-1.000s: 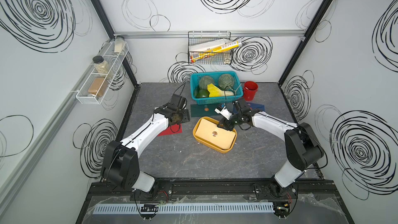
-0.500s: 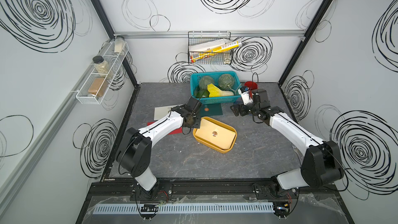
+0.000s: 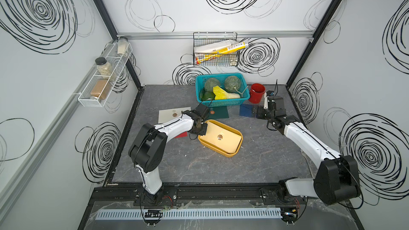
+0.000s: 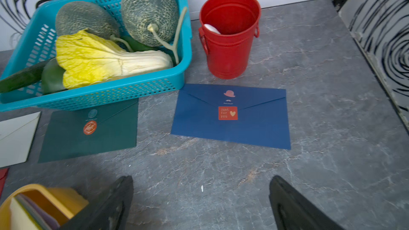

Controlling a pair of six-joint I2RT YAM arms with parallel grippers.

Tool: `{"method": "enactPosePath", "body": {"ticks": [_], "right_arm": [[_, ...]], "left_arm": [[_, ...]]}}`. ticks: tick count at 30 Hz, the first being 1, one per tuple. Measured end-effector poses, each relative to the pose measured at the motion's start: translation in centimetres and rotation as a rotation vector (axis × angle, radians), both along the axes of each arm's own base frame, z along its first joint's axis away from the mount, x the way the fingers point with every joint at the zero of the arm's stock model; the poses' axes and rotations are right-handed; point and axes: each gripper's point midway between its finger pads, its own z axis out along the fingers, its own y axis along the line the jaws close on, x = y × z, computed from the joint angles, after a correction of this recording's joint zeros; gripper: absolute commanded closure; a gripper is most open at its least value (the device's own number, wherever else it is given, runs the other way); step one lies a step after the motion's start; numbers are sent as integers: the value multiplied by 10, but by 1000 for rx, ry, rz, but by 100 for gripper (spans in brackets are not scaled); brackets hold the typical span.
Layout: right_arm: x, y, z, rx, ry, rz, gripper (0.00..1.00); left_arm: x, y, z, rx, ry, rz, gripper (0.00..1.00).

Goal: Put the sealed envelopes into the storage box
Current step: Pick up the storage box at the center of the board.

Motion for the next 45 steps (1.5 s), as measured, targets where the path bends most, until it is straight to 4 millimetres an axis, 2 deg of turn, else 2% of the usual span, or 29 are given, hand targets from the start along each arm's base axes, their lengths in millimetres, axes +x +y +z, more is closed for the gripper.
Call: {"method": "enactPosePath", "body": {"ticks": [6,10,13,17,19,24,29,37,42,44,45], "right_arm": [[7,-38,-30,-22,89,-137,0],[18,-56,-51,-21,157,-182,0],[32,-62,-64,-14,199,-205,0],[52,-56,-79,12,241,-205,0],[62,-52,-84,17,251,-198,0],[83,-37,-100,4,275,-158,0],[93,-25,-120,-38,306,-110,0],[96,-14,-156,-102,372,-47,0],[92,-12,-158,-139,348,-32,1],[86,-10,-159,-136,334,-27,11],[81,-8,-160,-134,329,-23,10]], "left_arm": [[-11,-7,-1,-96,2,72,91],[-20,-13,1,-160,8,151,91],[-28,-27,4,-190,13,173,89],[-37,-44,6,-206,18,176,84],[-40,-45,6,-208,22,184,84],[-34,-34,13,-224,4,238,86],[-29,-21,19,-232,-13,279,86],[-19,2,25,-244,-33,333,86],[-16,16,26,-246,-34,355,86],[-15,19,25,-245,-33,360,86],[-15,20,25,-245,-33,362,86]]}}
